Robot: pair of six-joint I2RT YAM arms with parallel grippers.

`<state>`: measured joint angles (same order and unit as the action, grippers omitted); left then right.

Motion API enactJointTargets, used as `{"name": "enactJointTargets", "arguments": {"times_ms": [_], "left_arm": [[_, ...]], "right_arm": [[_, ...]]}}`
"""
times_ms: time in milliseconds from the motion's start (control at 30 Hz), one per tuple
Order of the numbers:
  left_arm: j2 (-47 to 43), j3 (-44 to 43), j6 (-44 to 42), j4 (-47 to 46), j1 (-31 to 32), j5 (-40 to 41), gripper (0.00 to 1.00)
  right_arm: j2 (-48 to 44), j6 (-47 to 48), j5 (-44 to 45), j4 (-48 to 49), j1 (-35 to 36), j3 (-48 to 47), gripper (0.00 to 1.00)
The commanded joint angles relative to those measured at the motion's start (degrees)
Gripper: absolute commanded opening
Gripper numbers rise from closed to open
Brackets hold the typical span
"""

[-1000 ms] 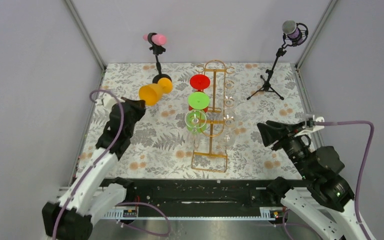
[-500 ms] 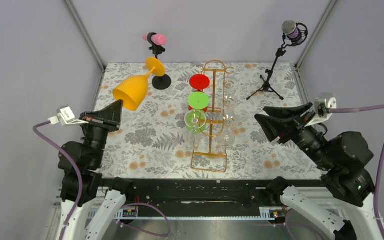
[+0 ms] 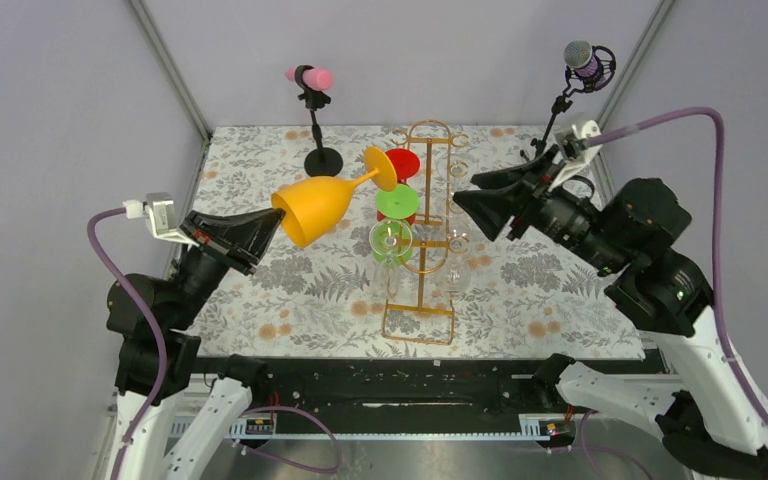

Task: Place the wine glass upside down on the wine glass rack
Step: Turn the wine glass upside down at the wine rack.

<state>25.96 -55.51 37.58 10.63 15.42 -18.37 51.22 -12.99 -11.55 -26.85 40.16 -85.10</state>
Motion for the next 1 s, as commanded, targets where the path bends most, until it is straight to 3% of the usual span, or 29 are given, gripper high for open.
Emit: {"name": "enactJointTargets", "arguments": {"times_ms": [0, 233, 433, 967], "left_arm": [[2.1, -2.8, -1.3, -2.7, 0.5, -4.1, 0.0], [3.3, -5.7, -2.9, -2.5, 0.8, -4.2, 0.0], [5.0, -7.1, -2.5, -1.8, 1.1, -5.5, 0.0], [7.4, -8.7, -2.3, 0.0, 1.5, -7.2, 0.0]], "right_arm": [[5.7, 4.4, 16.4, -1.5, 11.0, -8.6, 0.6], [11.4, -0.3, 20.3, -1.7, 15.0, -14.8, 0.6], [16.7, -3.9, 21.6, -9.7, 15.0, -22.0, 0.6], [20.5, -4.7, 20.8, -9.1, 15.0, -20.7, 0.57]]}}
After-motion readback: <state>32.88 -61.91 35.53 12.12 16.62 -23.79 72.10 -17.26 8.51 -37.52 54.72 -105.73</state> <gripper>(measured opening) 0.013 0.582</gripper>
